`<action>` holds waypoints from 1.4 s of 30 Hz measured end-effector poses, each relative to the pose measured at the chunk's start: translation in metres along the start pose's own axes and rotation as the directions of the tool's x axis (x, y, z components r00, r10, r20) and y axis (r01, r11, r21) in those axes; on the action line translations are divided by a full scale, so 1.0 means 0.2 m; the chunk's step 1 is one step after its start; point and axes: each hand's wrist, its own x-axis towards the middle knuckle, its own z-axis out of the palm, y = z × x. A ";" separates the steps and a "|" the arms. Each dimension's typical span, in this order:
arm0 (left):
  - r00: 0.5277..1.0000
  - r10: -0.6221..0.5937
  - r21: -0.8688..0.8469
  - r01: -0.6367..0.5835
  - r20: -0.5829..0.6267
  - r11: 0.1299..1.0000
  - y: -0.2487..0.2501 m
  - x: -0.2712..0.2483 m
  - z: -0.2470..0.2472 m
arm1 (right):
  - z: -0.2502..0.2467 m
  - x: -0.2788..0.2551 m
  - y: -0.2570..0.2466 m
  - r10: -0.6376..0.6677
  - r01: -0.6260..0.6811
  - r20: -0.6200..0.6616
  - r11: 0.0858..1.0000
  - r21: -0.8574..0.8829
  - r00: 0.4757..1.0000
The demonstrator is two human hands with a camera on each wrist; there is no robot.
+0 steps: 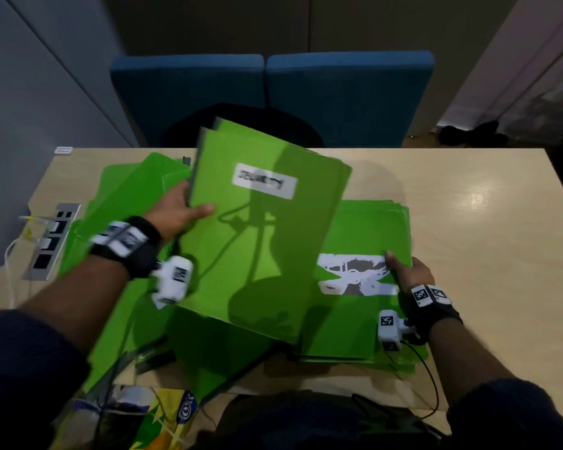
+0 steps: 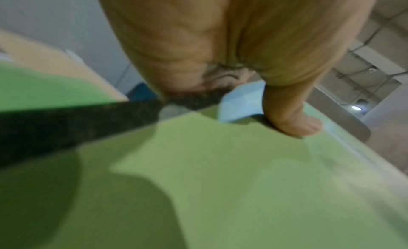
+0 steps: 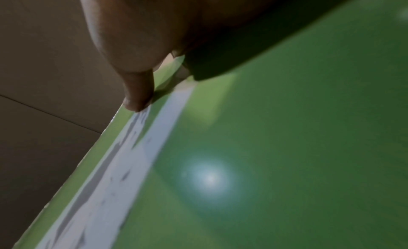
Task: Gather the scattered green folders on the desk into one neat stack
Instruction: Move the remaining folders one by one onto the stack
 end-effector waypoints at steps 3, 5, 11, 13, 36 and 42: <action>0.994 -0.092 0.049 0.095 -0.065 0.994 -0.10 0.09 0.40 | -0.02 0.01 -0.01 0.042 -0.042 0.045 0.999 -0.013 0.998; 0.980 -0.152 0.089 0.164 -0.126 0.982 -0.14 0.10 0.63 | -0.03 0.01 -0.01 0.062 -0.060 0.079 0.998 -0.019 0.995; 0.960 -0.239 0.051 0.249 -0.148 0.967 -0.17 0.02 1.01 | -0.04 0.02 0.00 0.053 -0.045 0.083 0.995 -0.085 0.995; 0.957 -0.220 0.077 0.238 -0.192 0.968 -0.15 0.00 1.08 | -0.04 0.01 0.00 0.069 -0.060 0.090 0.994 -0.094 0.994; 0.993 -0.085 0.928 0.108 -0.083 0.356 -0.56 -0.12 0.49 | -0.19 0.02 0.14 0.081 -0.086 -0.091 0.995 -0.047 0.993; 0.985 -0.117 0.965 -0.095 0.127 0.245 -0.52 -0.17 0.51 | -0.25 0.02 0.14 0.110 -0.118 -0.082 0.987 -0.104 0.991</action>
